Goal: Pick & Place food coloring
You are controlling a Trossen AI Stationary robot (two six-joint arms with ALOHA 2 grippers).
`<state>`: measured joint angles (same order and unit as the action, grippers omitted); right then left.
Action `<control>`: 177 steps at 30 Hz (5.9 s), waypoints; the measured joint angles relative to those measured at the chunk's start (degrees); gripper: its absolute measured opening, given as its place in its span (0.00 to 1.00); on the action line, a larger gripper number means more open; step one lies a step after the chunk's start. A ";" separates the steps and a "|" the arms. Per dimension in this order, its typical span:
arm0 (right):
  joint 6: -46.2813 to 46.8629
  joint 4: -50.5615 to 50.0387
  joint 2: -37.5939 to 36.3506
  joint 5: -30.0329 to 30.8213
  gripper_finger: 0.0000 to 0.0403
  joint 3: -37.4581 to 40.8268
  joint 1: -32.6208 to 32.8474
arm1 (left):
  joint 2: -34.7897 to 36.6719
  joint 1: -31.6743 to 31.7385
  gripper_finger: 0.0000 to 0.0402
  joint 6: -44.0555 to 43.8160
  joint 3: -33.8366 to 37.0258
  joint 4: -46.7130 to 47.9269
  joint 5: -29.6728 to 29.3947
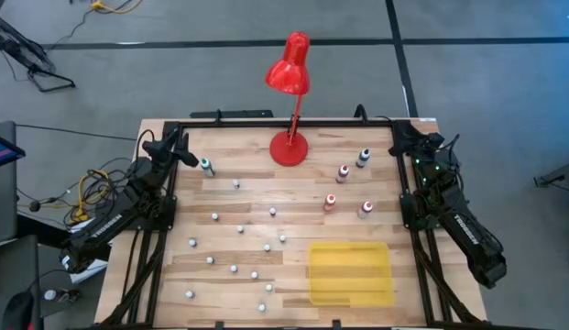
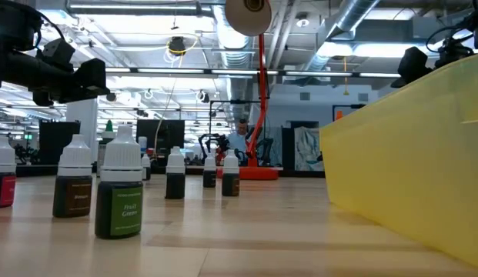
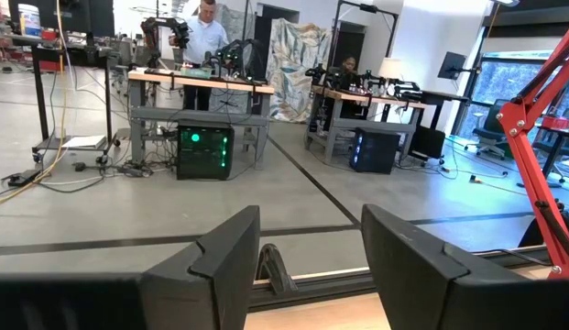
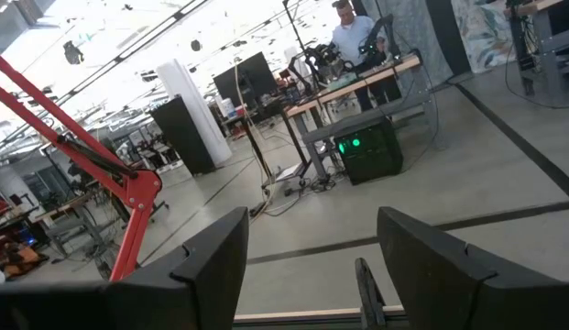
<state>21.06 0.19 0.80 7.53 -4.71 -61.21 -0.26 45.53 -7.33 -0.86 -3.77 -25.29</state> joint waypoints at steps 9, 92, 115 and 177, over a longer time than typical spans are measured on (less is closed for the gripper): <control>-0.01 0.00 -0.01 0.00 0.58 -0.02 -0.01 | 0.00 0.01 0.46 0.00 0.00 0.00 0.00; 5.45 1.39 2.16 -4.78 0.58 -3.44 0.06 | 0.00 0.01 0.46 0.00 0.00 0.00 0.00; 5.31 -14.19 34.55 -4.63 0.58 -22.25 6.09 | -0.01 0.01 0.46 0.00 0.00 0.00 -0.01; -3.04 -45.70 71.10 -4.59 0.25 -42.45 18.45 | 0.00 0.00 0.46 0.00 0.00 0.00 0.01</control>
<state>18.02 -45.52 71.90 2.94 -47.17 -42.76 -0.26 45.52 -7.33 -0.86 -3.77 -25.28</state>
